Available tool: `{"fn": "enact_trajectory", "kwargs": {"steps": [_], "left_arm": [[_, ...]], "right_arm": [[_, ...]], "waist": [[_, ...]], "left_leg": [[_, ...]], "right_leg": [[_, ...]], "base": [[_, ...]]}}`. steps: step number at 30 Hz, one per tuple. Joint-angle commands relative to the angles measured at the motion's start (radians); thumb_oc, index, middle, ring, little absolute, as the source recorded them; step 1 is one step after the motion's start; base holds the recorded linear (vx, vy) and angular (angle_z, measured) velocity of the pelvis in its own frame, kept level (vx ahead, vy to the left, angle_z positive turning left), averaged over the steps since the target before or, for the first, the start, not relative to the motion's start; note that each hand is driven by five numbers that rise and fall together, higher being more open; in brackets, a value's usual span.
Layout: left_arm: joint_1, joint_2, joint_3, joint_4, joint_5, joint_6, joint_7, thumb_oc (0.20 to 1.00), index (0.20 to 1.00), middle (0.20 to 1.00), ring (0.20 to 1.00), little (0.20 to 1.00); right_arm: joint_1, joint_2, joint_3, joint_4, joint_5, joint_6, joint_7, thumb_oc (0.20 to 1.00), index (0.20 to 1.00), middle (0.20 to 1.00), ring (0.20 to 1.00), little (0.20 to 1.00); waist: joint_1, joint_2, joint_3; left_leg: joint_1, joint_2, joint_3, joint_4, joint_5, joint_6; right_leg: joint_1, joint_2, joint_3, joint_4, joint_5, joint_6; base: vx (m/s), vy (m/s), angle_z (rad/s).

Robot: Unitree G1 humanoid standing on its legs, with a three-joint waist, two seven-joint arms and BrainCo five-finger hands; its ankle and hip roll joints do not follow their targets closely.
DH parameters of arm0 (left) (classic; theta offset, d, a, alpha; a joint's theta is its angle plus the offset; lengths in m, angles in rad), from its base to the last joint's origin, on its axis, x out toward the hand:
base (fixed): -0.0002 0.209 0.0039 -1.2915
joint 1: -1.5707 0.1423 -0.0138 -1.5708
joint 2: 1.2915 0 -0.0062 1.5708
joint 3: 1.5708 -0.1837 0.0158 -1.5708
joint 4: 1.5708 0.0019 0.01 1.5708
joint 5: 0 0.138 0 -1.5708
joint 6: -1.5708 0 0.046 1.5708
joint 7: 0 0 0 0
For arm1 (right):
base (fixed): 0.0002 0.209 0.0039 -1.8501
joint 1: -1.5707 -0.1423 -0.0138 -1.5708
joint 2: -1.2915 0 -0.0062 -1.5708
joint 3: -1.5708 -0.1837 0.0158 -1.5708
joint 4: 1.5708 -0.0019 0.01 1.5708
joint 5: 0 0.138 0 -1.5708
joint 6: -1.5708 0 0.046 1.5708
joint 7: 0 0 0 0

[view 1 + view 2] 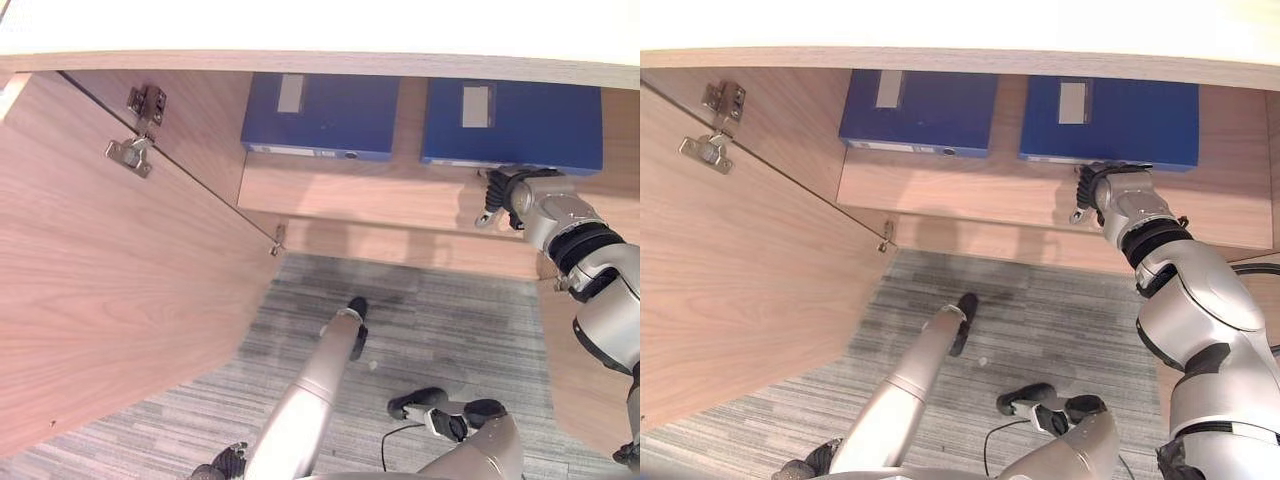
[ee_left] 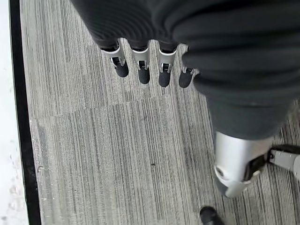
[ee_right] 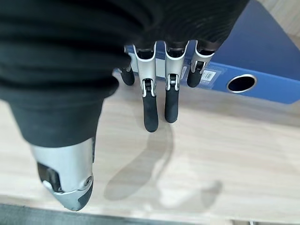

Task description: Put the empty folder in the office cabinet

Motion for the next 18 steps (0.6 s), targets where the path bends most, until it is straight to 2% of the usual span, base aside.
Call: {"fn": "enact_trajectory", "kwargs": {"steps": [1,5,12,15,17,18], "left_arm": [[0.027,0.050,0.035,0.049,-0.033,0.011,0.007,1.000,1.000,1.000,1.000,1.000],[0.026,0.051,0.035,0.055,-0.038,0.009,0.002,1.000,1.000,1.000,1.000,1.000],[0.025,0.057,0.042,0.060,-0.032,-0.002,-0.001,1.000,1.000,1.000,1.000,1.000],[0.030,0.067,0.053,0.061,-0.028,-0.009,0.000,1.000,1.000,1.000,1.000,1.000],[0.031,0.068,0.054,0.061,-0.028,-0.009,0.000,1.000,1.000,1.000,1.000,1.000],[0.037,0.072,0.066,0.068,-0.030,-0.010,0.002,1.000,1.000,1.000,1.000,1.000]], "right_arm": [[0.036,0.035,0.007,-0.073,0.031,-0.052,0.101,1.000,1.000,1.000,1.000,1.000],[0.022,0.019,0.024,-0.117,0.061,-0.055,0.117,1.000,1.000,1.000,1.000,1.000],[0.049,0.033,0.024,-0.130,0.076,-0.059,0.132,1.000,1.000,1.000,1.000,1.000],[0.077,0.058,0.023,-0.125,0.059,-0.065,0.135,1.000,1.000,1.000,1.000,1.000],[0.078,0.059,0.022,-0.124,0.059,-0.065,0.135,1.000,1.000,1.000,1.000,1.000],[0.096,0.085,0.030,-0.137,0.046,-0.071,0.139,1.000,1.000,1.000,1.000,1.000]], "waist": [[-0.011,-0.019,0.099],[-0.015,-0.031,0.092],[-0.002,-0.055,0.067],[0.014,-0.071,0.052],[0.015,-0.068,0.054],[0.025,-0.090,0.031]], "left_leg": [[0.140,0.010,-0.014,-0.099,-0.080,0.031],[0.176,0.023,-0.018,-0.137,-0.071,0.029],[0.276,0.043,-0.029,-0.245,-0.039,0.016],[0.367,0.067,-0.034,-0.348,-0.002,-0.003],[0.377,0.071,-0.038,-0.358,0.003,-0.004],[0.465,0.098,-0.045,-0.459,0.042,-0.025]], "right_leg": [[-0.062,-0.127,0.237,-0.065,0.387,0.130],[-0.048,-0.116,0.235,-0.086,0.417,0.143],[0.033,-0.079,0.184,-0.177,0.487,0.180],[0.111,-0.028,0.136,-0.274,0.538,0.201],[0.125,-0.020,0.126,-0.284,0.542,0.200],[0.189,0.063,0.091,-0.394,0.563,0.209]], "base": [[-0.04,0.003,0.04],[-0.02,0.003,-0.06],[0.00,-0.021,-0.01],[-0.01,-0.091,-0.09],[0.00,-0.085,-0.03],[0.01,-0.139,-0.04]]}}
